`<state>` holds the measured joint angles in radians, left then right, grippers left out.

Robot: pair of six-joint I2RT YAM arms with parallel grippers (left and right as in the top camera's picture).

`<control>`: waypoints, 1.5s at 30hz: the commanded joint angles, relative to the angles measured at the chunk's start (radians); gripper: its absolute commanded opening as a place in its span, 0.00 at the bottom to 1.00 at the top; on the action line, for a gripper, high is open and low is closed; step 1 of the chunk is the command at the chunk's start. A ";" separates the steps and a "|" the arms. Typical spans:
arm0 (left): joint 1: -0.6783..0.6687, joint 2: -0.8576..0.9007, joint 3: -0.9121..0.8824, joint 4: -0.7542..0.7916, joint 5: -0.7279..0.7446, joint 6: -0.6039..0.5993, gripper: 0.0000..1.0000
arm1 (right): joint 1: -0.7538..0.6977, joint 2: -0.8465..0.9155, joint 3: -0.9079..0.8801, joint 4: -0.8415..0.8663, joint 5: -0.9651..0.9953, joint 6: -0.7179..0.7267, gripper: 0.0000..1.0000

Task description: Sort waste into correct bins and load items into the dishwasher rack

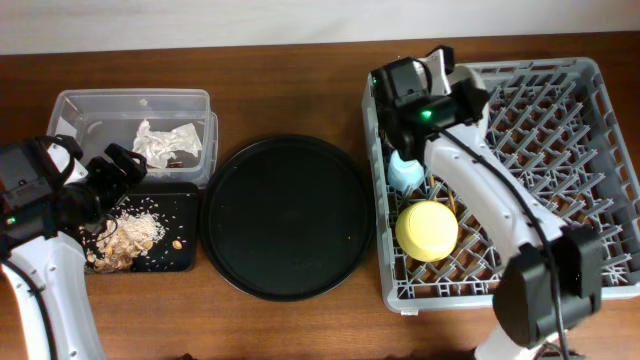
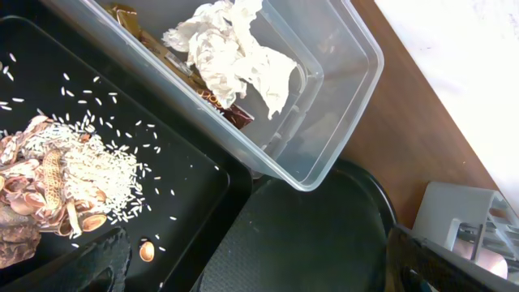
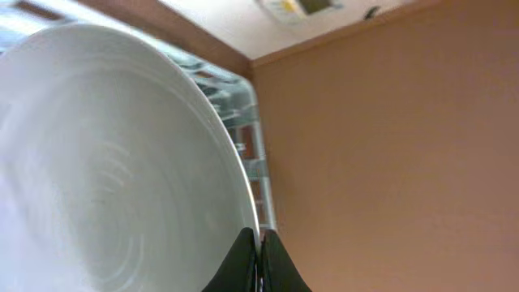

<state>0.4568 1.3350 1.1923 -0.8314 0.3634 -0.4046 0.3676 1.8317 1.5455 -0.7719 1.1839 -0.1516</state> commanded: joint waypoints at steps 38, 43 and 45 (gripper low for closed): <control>0.003 -0.004 0.013 0.000 0.007 0.010 0.99 | -0.064 -1.050 0.074 -0.093 -1.192 0.156 0.98; 0.003 -0.004 0.013 0.000 0.007 0.009 0.99 | -0.317 -1.378 -0.196 -0.088 -1.173 0.158 0.98; 0.003 -0.004 0.013 0.000 0.007 0.009 0.99 | -0.352 -1.564 -0.490 0.036 -1.177 0.230 0.98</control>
<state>0.4568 1.3350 1.1927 -0.8295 0.3637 -0.4046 0.0441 0.3897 1.2655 -0.8330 0.0029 0.0040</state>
